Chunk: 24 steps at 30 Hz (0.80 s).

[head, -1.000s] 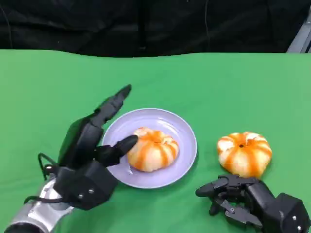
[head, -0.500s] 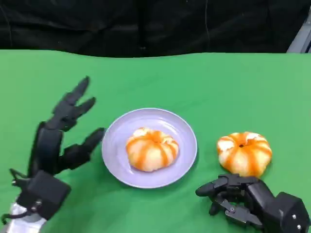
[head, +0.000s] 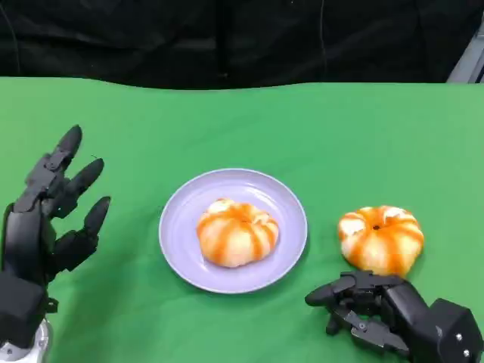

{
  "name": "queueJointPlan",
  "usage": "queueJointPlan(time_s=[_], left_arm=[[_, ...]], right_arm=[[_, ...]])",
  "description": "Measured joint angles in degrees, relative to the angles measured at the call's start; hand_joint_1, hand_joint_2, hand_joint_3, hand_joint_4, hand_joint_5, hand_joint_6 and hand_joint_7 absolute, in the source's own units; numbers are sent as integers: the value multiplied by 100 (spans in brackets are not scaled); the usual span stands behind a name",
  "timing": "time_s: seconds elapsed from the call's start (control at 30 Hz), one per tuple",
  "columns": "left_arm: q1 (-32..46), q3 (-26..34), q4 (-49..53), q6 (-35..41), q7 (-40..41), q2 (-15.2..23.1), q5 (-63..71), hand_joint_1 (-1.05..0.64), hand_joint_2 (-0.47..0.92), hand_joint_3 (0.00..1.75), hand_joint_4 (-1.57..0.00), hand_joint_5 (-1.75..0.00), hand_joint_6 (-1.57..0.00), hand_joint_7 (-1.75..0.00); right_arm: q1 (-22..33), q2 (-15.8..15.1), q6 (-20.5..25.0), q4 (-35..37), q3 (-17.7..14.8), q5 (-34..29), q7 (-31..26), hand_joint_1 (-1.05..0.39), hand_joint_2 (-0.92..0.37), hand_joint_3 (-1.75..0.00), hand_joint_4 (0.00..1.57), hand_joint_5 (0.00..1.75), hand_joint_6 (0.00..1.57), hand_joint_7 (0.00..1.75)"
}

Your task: Grasp the bread from the table and place it into the plate.

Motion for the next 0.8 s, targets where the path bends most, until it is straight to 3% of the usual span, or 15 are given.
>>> queueJointPlan(time_s=[0.27, 0.5, 0.8], left_arm=[[180, 225, 5, 181, -416, -120, -168, -62, 92, 43, -63, -2, -43, -3], [404, 396, 37, 683, -965, -493, -503, -61, 92, 39, -68, -3, -46, -3], [563, 518, 38, 746, -1175, -562, -514, -60, 92, 38, -67, -1, -48, -2]], right_arm=[[-9, -1, -48, 37, 3, -15, -24, -4, -92, -38, 78, 125, 103, 48], [-28, -8, -75, 73, 2, -17, -16, -4, -92, -39, 78, 125, 103, 48], [-41, -14, -93, 101, -1, -16, 0, -4, -92, -38, 78, 125, 103, 49]])
